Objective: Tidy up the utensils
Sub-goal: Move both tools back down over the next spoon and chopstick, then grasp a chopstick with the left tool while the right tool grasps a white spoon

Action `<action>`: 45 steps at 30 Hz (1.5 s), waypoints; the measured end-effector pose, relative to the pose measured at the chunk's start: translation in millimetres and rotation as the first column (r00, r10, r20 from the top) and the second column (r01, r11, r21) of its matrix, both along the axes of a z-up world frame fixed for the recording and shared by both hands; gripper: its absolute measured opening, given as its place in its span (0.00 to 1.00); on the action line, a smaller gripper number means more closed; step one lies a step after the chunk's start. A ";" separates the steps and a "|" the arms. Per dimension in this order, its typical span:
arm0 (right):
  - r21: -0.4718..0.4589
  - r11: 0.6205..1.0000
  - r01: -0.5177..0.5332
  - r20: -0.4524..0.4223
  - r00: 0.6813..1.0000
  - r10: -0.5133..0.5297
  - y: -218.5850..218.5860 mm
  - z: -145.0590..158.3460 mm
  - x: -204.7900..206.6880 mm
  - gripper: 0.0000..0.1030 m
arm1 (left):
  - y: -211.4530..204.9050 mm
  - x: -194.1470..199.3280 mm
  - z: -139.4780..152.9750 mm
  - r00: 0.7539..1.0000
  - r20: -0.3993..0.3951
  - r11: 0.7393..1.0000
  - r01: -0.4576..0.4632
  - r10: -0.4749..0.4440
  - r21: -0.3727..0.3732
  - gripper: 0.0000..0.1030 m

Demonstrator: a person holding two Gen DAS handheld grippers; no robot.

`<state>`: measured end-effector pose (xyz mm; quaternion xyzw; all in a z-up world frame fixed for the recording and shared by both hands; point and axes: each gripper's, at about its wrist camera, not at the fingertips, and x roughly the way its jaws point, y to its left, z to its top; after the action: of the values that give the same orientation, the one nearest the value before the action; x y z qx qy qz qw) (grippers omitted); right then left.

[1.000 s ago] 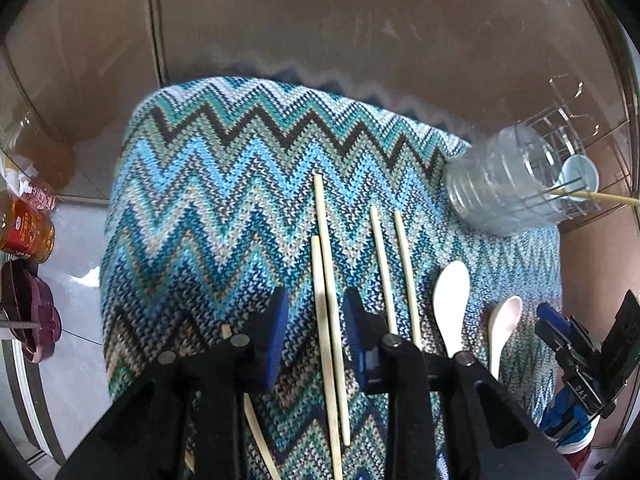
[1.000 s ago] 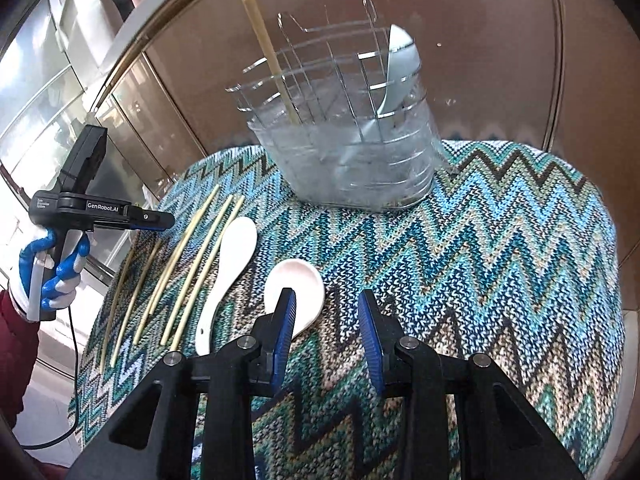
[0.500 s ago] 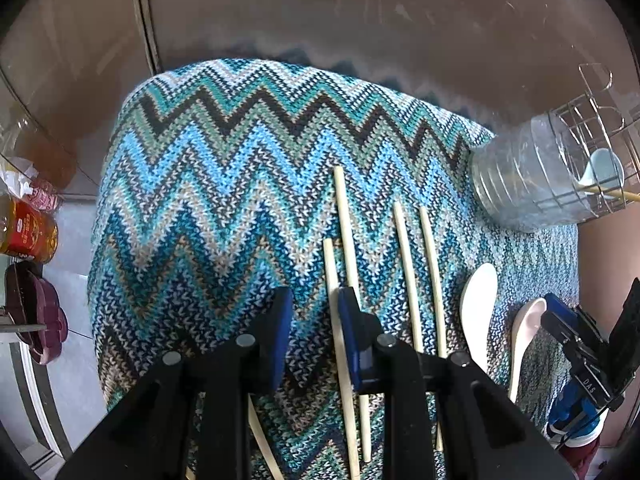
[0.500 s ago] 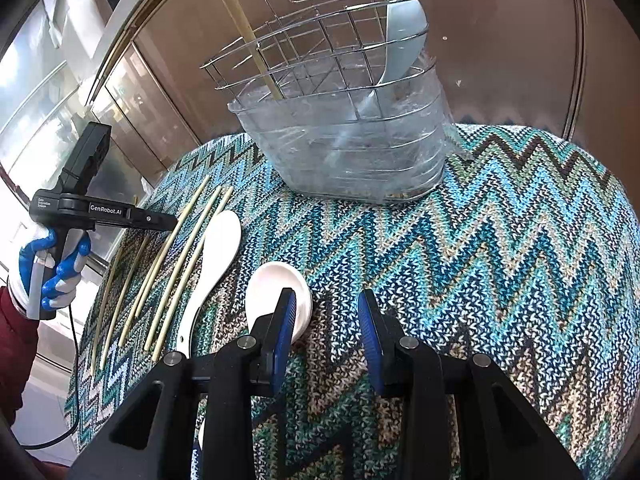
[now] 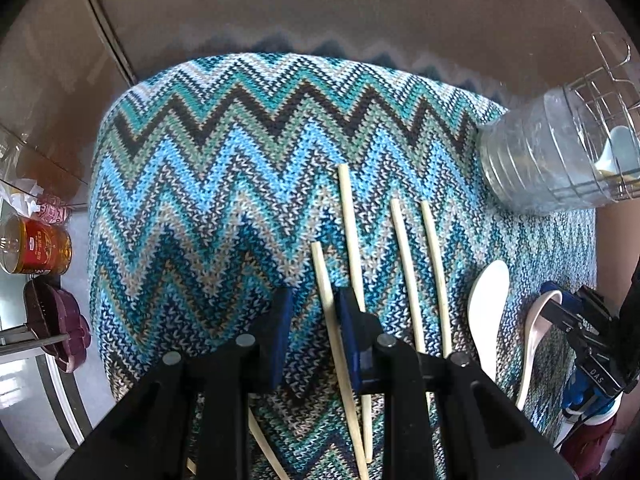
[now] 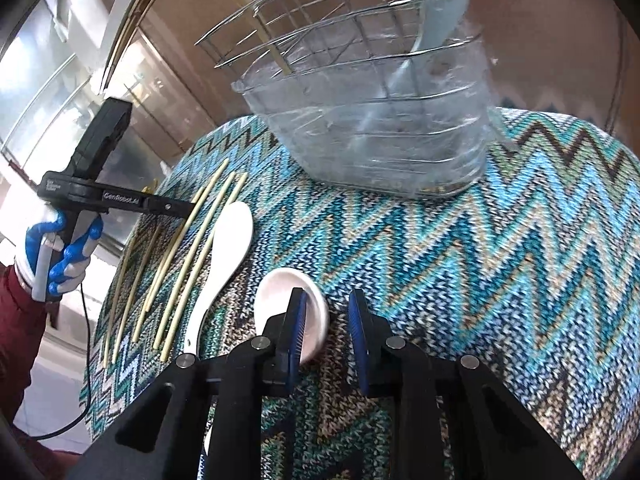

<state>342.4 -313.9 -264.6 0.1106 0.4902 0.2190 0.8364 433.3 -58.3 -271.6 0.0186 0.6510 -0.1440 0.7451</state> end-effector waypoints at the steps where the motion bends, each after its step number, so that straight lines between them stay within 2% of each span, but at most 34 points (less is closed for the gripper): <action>1: -0.002 1.000 -0.010 0.000 1.000 0.010 2.9 -1.2 -0.1 0.20 | 2.1 -2.0 0.7 1.000 0.004 1.000 0.004 -0.004 0.004 0.22; 4: -0.001 0.998 -0.055 -0.004 0.998 0.055 13.0 -3.7 4.4 0.10 | -7.1 -3.9 1.0 1.000 0.026 1.000 0.006 -0.006 0.027 0.15; 6: -0.015 0.997 -0.074 0.006 0.997 0.075 19.2 -2.2 2.9 0.10 | -15.9 -8.2 -0.8 0.999 0.037 1.000 -0.006 0.005 0.022 0.09; 8: -0.031 0.996 -0.079 0.018 0.997 0.079 21.7 0.4 0.3 0.10 | -17.4 -12.5 -1.7 0.998 0.046 1.000 -0.030 0.030 -0.003 0.07; 12: -0.062 0.996 -0.058 0.060 0.996 0.062 22.7 13.1 -12.6 0.09 | -15.5 -25.9 3.7 0.990 0.115 0.995 -0.067 0.075 -0.072 0.05; 16: -0.094 0.995 -0.026 0.130 0.991 0.039 20.2 36.5 -31.9 0.08 | -11.7 -44.9 23.3 0.972 0.204 0.987 -0.095 0.120 -0.128 0.05; 21: -0.131 0.991 0.041 0.251 0.968 -0.007 17.8 77.9 -65.8 0.08 | -0.6 -76.6 63.0 0.917 0.359 0.975 -0.108 0.173 -0.193 0.05; 26: -0.137 0.986 0.098 0.335 0.941 -0.047 14.8 110.2 -92.4 0.08 | 23.4 -100.6 97.7 0.871 0.445 0.966 -0.108 0.206 -0.235 0.05; 33: -0.150 0.974 0.173 0.440 0.893 -0.091 17.0 150.6 -127.6 0.08 | 59.4 -146.2 157.5 0.783 0.570 0.954 -0.097 0.249 -0.283 0.05; 39: -0.149 0.950 0.273 0.547 0.824 -0.150 13.2 184.9 -155.2 0.08 | 59.5 -172.3 196.5 0.706 0.649 0.942 -0.077 0.283 -0.327 0.05; 42: -0.154 0.929 0.336 0.607 0.774 -0.180 8.8 201.5 -157.3 0.08 | 54.9 -178.0 215.9 0.666 0.683 0.934 -0.058 0.300 -0.353 0.05; 45: -0.120 0.914 0.388 0.654 0.724 -0.221 2.0 218.9 -152.0 0.09 | 45.3 -177.1 237.9 0.627 0.709 0.918 -0.027 0.324 -0.395 0.05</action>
<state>190.4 -311.9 -45.7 0.0052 0.1817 0.0382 0.9826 256.2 -13.1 -33.7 -0.1190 0.2390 -0.1603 0.9503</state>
